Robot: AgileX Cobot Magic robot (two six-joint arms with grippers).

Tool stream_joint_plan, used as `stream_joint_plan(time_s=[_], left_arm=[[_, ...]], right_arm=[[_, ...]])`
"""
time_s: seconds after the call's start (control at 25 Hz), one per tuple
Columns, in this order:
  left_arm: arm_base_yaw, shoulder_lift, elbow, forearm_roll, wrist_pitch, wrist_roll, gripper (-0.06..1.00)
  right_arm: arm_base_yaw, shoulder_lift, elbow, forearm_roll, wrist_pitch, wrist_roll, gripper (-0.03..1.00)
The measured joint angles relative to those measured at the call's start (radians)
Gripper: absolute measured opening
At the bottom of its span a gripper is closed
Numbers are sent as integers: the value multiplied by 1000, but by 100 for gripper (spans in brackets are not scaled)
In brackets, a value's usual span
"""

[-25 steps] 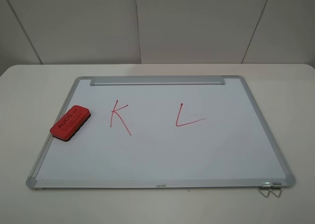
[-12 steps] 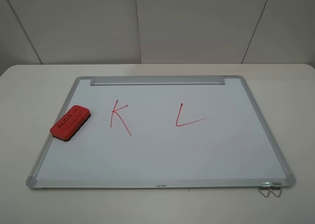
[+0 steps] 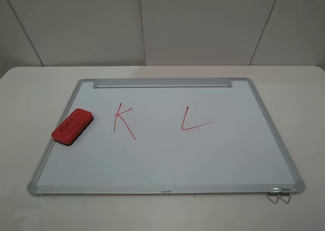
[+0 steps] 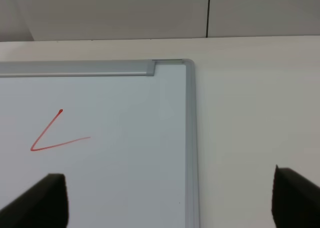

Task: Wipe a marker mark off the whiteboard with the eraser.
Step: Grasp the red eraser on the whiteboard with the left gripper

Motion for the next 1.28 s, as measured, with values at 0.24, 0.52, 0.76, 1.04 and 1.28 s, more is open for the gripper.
stream_joint_plan(time_s=[0.24,0.52,0.76,1.04,1.28], left_arm=[[-96,412,-120,31,-77,5,76],[-220,747,-253,37,-130,7,77],[-233,828,-261,24,-233,81,77],[-233,885,-261,-31,-270,235,77],[-233,928,-261,-101,-315,257,77]], right_arm=[[0,0,0,0,0,0,72],[0,0,0,0,0,0,72],[0,0,0,0,0,0,72],[0,0,0,0,0,0,72],[0,0,0,0,0,0,72]])
